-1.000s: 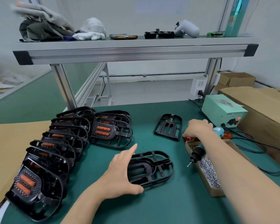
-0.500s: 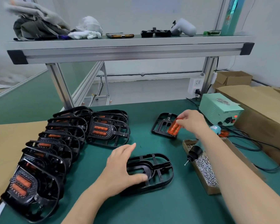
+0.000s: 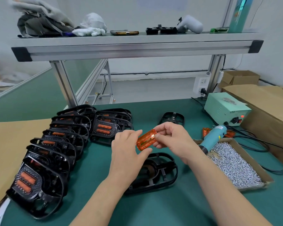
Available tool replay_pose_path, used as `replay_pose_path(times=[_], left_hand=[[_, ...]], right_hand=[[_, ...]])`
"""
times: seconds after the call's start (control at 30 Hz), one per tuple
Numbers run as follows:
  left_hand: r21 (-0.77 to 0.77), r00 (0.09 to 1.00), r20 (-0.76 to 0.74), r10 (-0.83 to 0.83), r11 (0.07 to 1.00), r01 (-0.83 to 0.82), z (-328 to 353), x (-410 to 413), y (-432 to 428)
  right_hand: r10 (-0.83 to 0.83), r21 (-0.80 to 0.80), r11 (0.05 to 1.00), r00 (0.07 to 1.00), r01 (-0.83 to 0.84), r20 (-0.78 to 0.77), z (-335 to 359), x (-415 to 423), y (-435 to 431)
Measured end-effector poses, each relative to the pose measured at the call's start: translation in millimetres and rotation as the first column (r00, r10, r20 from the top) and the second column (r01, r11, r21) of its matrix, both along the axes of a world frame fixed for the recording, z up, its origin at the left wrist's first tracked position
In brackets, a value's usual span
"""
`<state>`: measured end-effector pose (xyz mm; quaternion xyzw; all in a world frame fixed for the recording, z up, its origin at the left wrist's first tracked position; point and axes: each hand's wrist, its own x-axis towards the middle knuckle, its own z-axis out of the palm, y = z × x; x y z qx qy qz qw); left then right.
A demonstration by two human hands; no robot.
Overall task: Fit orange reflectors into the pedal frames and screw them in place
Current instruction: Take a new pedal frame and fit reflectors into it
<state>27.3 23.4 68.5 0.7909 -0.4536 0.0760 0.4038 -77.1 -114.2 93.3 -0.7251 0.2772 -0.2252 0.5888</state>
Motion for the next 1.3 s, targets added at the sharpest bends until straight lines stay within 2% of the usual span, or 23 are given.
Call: replay_pose_path(times=[0.23,0.57,0.97,1.03,1.13,1.2,1.3], left_hand=[[-0.047,0.994,-0.112,-0.010,0.999,0.005,0.8,-2.1,8.8],[-0.083,0.958,-0.270,-0.101,0.993,0.082,-0.6,-0.3,20.6],[-0.074,0.942,-0.317,-0.108,0.993,0.089,-6.6,0.2,24.8],[-0.081,0.933,-0.338,-0.126,0.991,0.105,-6.6,-1.0,24.5],[-0.063,0.938,-0.315,-0.143,0.990,0.130,-6.0,-0.5,24.3],[-0.060,0.942,-0.307,-0.132,0.991,0.119,-5.4,2.3,23.9],[-0.090,0.923,-0.349,-0.163,0.986,0.140,-1.3,4.8,21.9]], right_hand=[[-0.011,0.209,0.978,0.999,0.001,0.048,-4.6,-4.2,15.4],[-0.087,0.172,0.983,0.989,0.065,0.123,-12.6,-10.7,32.8],[-0.115,0.185,0.979,0.981,0.085,0.155,-23.1,-8.9,38.8],[-0.151,0.093,0.986,0.978,0.139,0.142,-24.5,-6.9,40.0],[-0.218,-0.179,0.955,0.969,0.237,0.118,-24.1,-6.5,38.4],[-0.224,-0.310,0.918,0.969,0.246,0.104,-22.0,-7.7,37.1],[-0.180,-0.411,0.889,0.980,0.200,0.087,-19.2,-8.7,39.7]])
